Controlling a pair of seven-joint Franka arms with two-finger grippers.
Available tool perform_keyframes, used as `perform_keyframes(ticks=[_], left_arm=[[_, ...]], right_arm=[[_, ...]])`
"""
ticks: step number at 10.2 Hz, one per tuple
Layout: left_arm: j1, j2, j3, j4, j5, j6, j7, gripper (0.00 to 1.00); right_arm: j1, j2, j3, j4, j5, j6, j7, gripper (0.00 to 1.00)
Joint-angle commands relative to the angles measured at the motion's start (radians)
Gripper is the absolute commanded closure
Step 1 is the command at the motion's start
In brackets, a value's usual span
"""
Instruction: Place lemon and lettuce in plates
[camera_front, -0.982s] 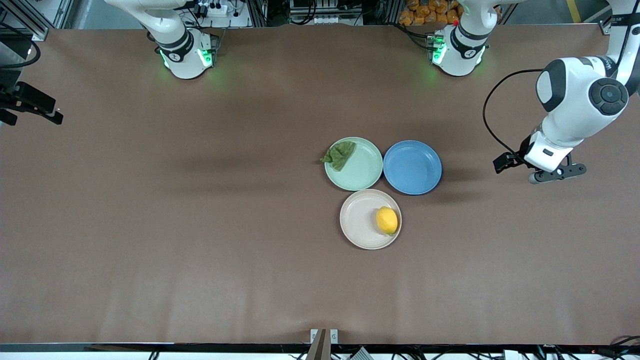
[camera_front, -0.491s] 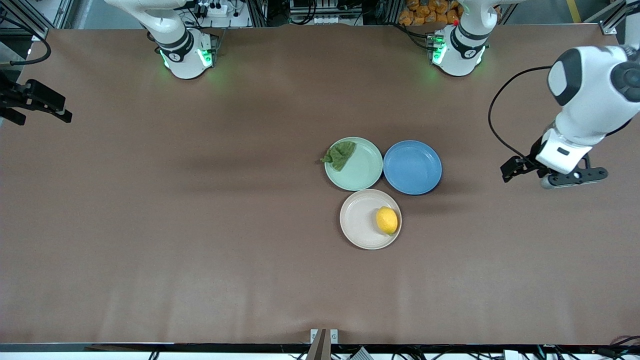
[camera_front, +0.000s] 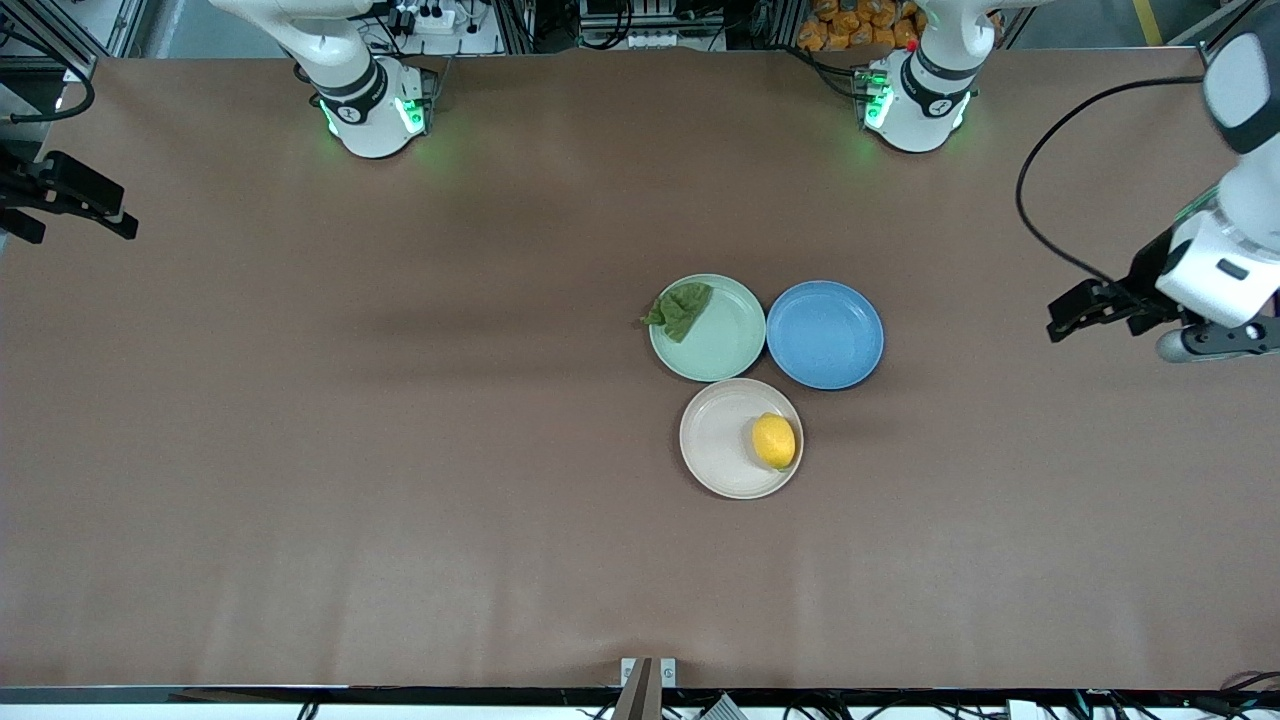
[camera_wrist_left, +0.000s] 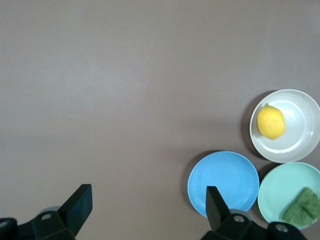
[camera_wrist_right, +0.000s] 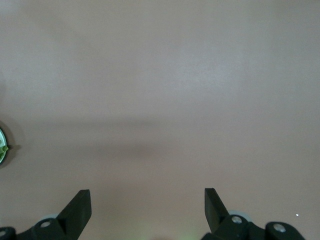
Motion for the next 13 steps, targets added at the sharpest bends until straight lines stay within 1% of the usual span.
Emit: perform_keyframes(ticks=[1, 4, 5, 9, 13], left_arm=[[-0.002, 0.009, -0.029, 0.084, -0.011, -0.075, 0.028, 0.0], [-0.001, -0.007, -0.04, 0.113, -0.009, -0.09, 0.028, 0.0], [-0.001, -0.008, -0.04, 0.113, -0.009, -0.092, 0.026, 0.0], [-0.002, -0.033, -0.04, 0.119, 0.0, -0.168, 0.025, 0.0], [-0.001, -0.036, -0.04, 0.121, 0.001, -0.185, 0.025, 0.0]], right_arm=[[-0.021, -0.03, 0.021, -0.026, -0.01, 0.004, 0.007, 0.0], [-0.024, -0.031, 0.022, -0.026, -0.007, 0.002, 0.004, 0.0], [-0.024, -0.04, 0.024, -0.026, -0.007, 0.005, 0.004, 0.0], [-0.022, -0.045, 0.021, -0.023, -0.009, 0.013, 0.004, 0.0], [-0.024, -0.045, 0.018, -0.024, -0.009, 0.012, 0.004, 0.0]])
